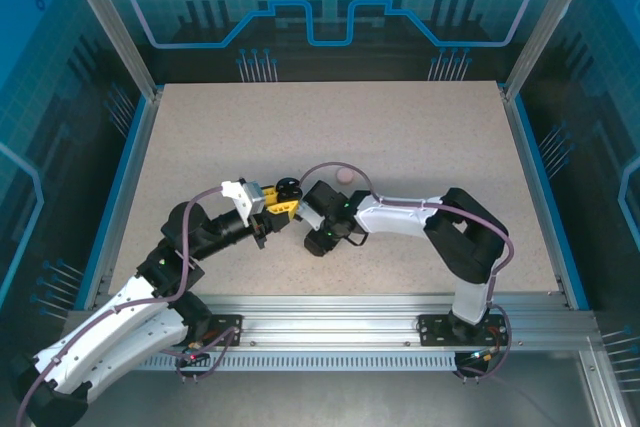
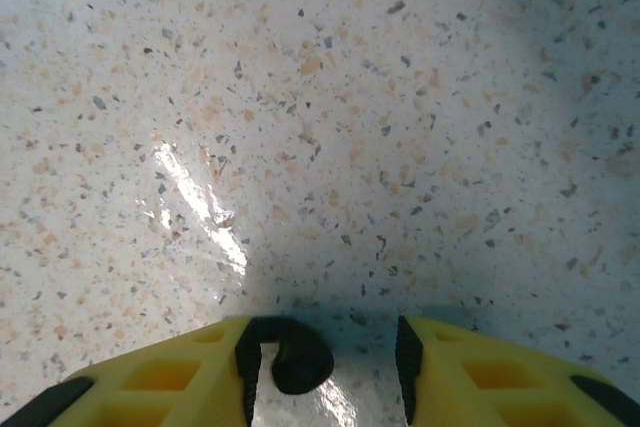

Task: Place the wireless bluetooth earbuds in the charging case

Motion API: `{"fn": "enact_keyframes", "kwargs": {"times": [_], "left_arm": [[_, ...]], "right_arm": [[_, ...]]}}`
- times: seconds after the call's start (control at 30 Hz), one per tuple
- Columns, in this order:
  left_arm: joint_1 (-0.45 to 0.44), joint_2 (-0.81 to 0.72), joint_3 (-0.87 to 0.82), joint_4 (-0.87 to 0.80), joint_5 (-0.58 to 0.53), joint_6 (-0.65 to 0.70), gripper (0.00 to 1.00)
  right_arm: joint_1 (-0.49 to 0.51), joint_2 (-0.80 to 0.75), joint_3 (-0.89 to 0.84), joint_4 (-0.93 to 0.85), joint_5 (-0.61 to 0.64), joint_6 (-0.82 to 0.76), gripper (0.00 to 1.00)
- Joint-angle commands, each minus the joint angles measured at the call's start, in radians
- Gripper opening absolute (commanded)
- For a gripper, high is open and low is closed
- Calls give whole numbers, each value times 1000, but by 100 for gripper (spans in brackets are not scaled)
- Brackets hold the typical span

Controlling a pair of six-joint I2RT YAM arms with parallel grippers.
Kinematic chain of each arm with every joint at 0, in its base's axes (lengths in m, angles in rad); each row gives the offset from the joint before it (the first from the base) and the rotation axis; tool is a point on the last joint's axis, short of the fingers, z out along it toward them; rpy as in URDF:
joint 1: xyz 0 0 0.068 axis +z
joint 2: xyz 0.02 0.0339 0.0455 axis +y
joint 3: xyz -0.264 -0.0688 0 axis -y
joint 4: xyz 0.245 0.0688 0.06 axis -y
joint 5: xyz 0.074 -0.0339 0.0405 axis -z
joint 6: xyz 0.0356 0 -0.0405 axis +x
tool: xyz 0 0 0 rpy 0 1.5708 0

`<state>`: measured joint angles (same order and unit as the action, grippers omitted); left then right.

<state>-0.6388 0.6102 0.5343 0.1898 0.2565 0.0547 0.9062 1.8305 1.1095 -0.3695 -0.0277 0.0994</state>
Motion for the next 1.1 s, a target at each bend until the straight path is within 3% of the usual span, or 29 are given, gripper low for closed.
{"fn": "enact_keyframes", "kwargs": {"times": [0.0, 0.4, 1.07], "left_arm": [[-5, 5, 16, 36, -11, -7, 2], [-5, 13, 21, 36, -11, -6, 3], [-5, 8, 23, 27, -13, -3, 2]], "right_arm": [[-12, -54, -11, -14, -25, -13, 45], [23, 21, 32, -51, 8, -48, 46], [50, 98, 80, -101, 67, -76, 38]]}}
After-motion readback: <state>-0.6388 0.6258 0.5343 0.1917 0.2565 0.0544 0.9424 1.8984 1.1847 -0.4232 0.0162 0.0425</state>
